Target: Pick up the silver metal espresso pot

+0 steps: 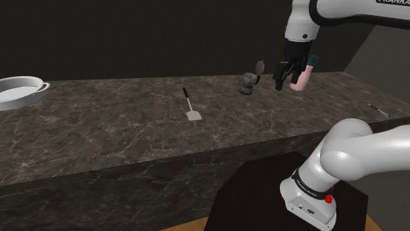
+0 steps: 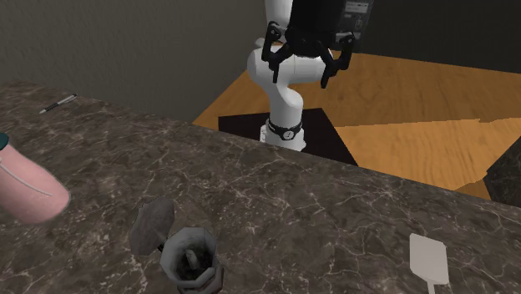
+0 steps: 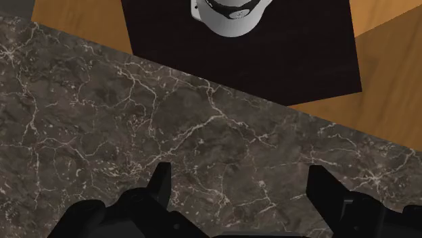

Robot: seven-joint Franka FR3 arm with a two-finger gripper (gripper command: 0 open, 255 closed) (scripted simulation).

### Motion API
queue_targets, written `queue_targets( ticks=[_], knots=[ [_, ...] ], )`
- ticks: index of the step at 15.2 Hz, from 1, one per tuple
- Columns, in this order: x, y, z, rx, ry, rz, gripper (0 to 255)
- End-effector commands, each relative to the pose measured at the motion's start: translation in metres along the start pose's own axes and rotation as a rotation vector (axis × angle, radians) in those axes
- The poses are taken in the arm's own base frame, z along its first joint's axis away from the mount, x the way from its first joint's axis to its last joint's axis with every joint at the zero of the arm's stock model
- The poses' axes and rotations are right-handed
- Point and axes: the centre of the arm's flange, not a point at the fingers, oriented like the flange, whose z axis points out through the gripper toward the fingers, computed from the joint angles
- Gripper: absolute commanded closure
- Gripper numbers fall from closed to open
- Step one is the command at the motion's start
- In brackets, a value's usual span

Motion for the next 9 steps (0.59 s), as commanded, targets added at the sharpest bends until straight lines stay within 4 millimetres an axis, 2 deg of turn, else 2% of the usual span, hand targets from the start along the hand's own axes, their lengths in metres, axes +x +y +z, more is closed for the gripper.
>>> queue_targets(
  ticks=[1,9],
  knots=[
    [0.000,0.000,0.000,0.000,0.000,0.000,0],
    [0.077,0.054,0.023,-0.024,0.053,-0.159,0]
  ],
)
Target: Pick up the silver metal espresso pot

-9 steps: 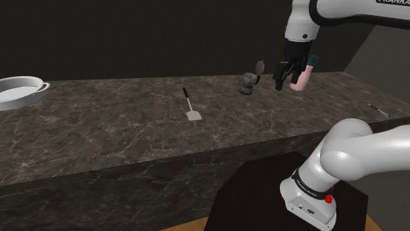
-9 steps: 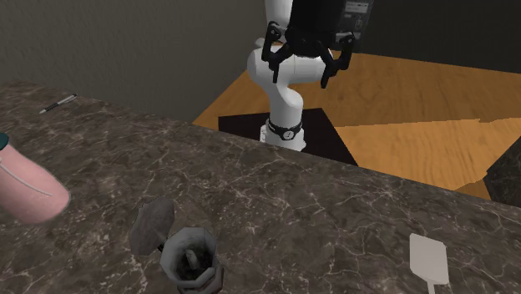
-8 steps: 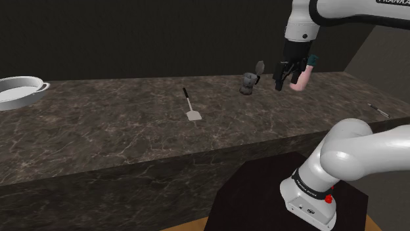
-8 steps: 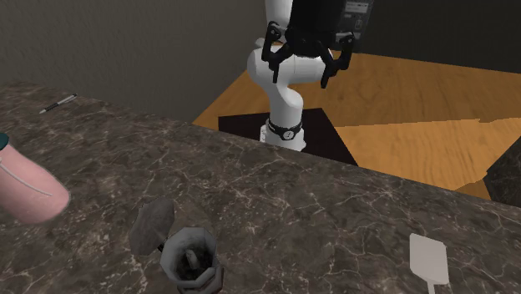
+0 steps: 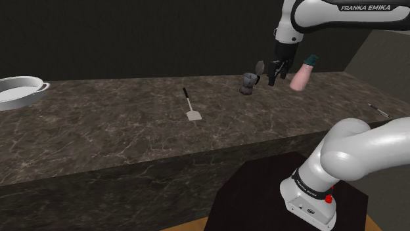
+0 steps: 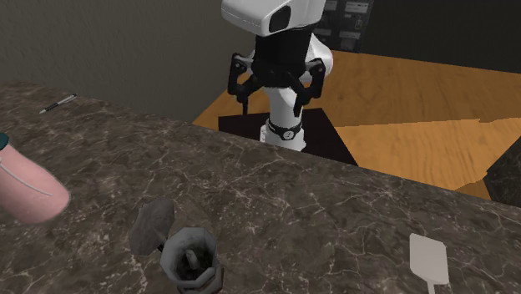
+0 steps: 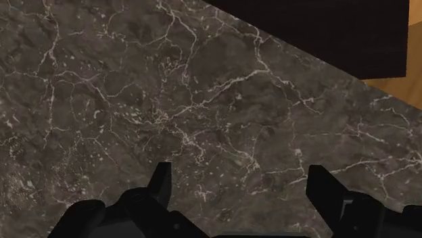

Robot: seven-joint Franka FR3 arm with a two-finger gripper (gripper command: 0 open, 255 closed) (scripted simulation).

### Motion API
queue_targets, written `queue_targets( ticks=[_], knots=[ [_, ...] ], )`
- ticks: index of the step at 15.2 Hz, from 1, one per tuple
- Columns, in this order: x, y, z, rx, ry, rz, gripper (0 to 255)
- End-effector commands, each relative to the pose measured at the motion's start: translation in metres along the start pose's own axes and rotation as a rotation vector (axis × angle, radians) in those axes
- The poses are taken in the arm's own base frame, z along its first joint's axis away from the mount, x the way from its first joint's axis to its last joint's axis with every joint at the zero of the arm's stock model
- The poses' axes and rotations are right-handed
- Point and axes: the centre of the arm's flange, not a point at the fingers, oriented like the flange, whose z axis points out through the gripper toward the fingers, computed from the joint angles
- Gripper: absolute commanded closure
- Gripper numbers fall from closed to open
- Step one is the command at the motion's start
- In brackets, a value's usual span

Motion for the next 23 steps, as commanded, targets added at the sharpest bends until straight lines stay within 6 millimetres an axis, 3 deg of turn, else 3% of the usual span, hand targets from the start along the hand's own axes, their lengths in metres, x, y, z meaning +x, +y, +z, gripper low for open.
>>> queue_targets(
  ticks=[1,10,19,23],
  knots=[
    [0.020,0.016,0.006,-0.008,0.015,-0.042,0],
    [0.110,0.072,0.030,-0.035,0.074,-0.222,0],
    [0.211,0.112,0.046,-0.063,0.134,-0.401,0],
    [0.212,0.110,0.062,-0.063,0.134,-0.401,0]
  ],
)
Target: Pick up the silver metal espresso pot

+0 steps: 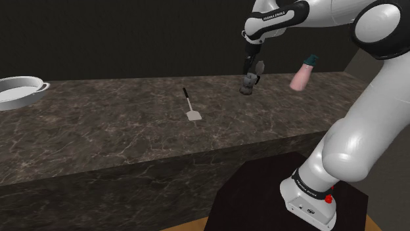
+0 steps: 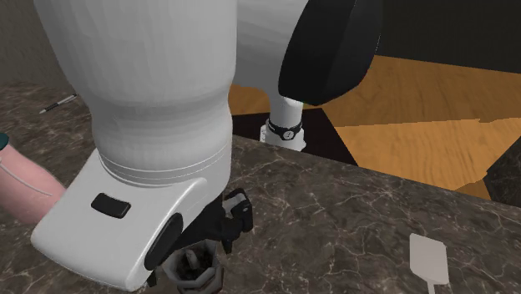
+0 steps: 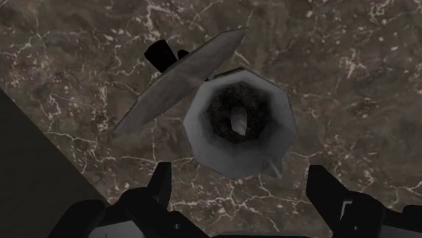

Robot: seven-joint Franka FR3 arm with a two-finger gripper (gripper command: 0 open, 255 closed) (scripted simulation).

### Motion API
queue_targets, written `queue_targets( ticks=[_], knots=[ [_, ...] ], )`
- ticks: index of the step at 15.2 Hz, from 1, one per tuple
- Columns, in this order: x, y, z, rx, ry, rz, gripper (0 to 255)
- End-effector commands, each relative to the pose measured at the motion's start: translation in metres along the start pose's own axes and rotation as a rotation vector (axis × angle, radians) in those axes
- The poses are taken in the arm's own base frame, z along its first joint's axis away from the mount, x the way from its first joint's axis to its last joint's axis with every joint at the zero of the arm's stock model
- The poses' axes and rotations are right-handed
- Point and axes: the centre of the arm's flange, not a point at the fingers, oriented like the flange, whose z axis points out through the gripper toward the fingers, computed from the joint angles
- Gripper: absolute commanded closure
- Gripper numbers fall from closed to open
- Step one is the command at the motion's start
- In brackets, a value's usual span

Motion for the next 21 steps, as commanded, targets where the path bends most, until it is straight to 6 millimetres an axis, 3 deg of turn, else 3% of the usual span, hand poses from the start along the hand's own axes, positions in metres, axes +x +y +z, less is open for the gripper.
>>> queue_targets(
  ticks=[1,4,6,7,16,21],
  knots=[
    [0.001,-0.001,0.010,-0.001,0.001,-0.002,0],
    [0.001,-0.003,0.028,-0.001,0.001,-0.002,0],
    [0.001,-0.003,0.028,-0.001,0.001,-0.002,0],
    [0.001,-0.003,0.028,-0.001,0.001,-0.002,255],
    [0.001,-0.003,0.028,-0.001,0.001,-0.002,255],
    [0.001,0.000,0.002,-0.001,0.001,-0.002,255]
  ],
)
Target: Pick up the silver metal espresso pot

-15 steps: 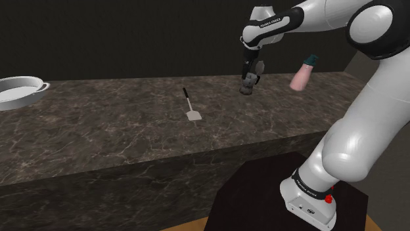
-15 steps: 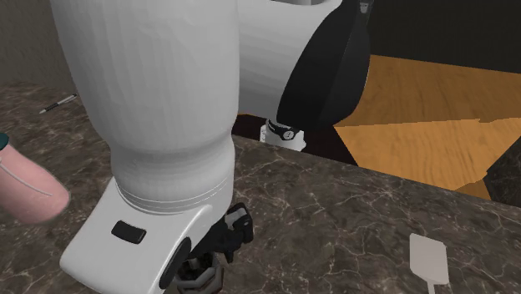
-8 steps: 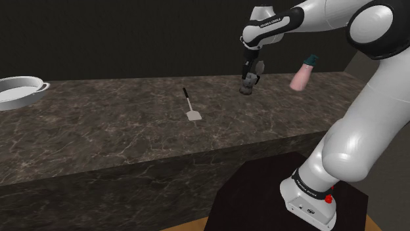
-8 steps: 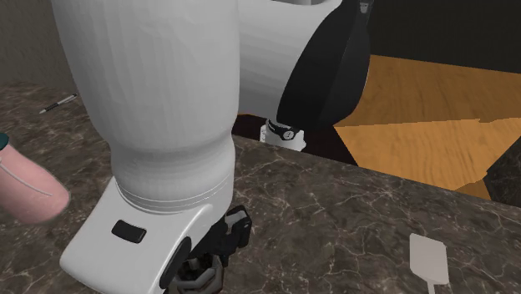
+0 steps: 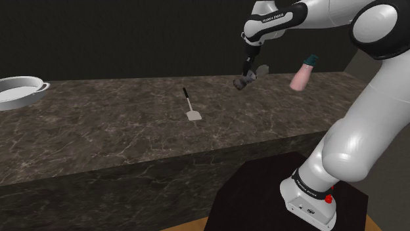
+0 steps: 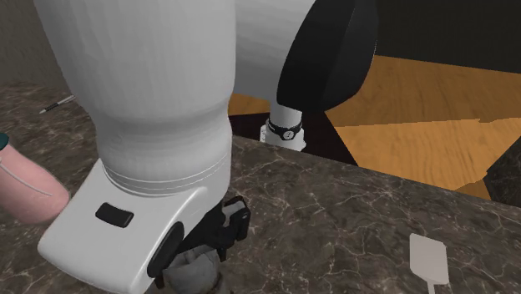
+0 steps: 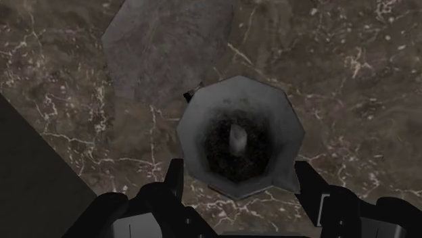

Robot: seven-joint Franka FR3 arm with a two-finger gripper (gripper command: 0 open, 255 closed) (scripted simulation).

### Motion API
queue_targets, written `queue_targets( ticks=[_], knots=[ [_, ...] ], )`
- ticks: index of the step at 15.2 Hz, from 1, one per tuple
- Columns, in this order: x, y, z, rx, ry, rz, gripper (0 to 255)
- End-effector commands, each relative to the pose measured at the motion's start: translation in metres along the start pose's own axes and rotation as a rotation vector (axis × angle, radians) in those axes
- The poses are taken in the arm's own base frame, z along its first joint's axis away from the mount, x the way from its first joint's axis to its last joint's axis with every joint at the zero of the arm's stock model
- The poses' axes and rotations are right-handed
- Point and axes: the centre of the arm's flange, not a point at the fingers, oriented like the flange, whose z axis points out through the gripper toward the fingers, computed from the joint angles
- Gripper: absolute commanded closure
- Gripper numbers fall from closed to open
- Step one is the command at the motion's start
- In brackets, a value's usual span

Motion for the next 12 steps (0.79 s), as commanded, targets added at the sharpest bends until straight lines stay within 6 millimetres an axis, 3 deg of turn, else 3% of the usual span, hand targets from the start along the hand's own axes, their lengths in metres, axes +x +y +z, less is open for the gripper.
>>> queue_targets(
  ticks=[1,10,12],
  knots=[
    [0.000,0.001,-0.011,0.000,0.000,0.000,255],
    [-0.001,0.006,-0.058,0.000,0.000,0.000,255],
    [-0.001,0.007,-0.059,0.000,0.000,0.000,255]
  ],
)
